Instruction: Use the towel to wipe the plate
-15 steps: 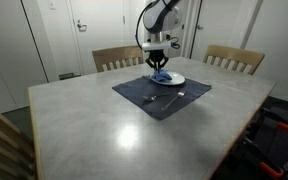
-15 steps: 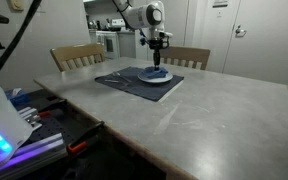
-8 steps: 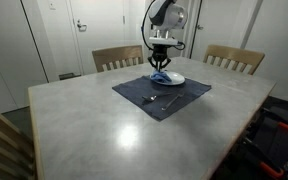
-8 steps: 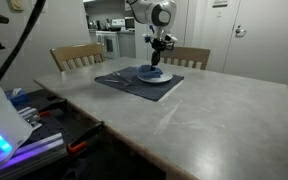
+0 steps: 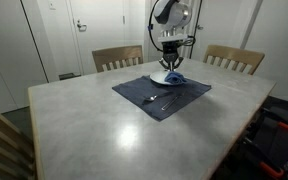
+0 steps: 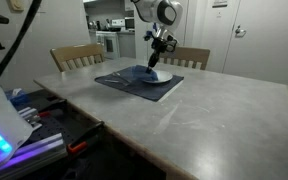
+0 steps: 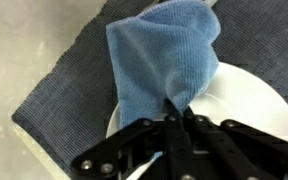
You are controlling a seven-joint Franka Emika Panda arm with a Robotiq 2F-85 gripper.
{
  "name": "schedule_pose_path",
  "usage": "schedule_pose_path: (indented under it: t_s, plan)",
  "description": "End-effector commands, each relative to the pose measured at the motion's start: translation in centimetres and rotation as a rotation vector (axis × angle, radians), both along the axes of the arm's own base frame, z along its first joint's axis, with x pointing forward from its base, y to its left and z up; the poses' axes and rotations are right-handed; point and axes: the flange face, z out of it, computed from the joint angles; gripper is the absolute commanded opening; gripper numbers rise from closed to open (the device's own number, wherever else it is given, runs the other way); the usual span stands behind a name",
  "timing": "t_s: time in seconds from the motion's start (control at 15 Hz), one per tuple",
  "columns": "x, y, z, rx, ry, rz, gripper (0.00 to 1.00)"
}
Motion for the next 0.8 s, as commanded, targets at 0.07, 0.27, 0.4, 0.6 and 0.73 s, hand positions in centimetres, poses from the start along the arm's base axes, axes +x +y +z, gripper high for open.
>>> schedule_pose_path:
  t_s: [0.07, 0.27, 0.4, 0.6, 0.73]
  plan:
    - [0.3, -0.7, -1.0, -0.211, 0.049, -0.025, 0.02]
    - [1.0, -0.8, -1.3, -0.369, 0.028, -0.031, 0.02]
    - [1.9, -0.2, -1.3, -0.454, -0.016, -0.015, 0.02]
    - [3.4, 1.2, -1.2, -0.453, -0.103, -0.017, 0.02]
    - [4.2, 2.1, -1.4, -0.388, -0.141, 0.0, 0.02]
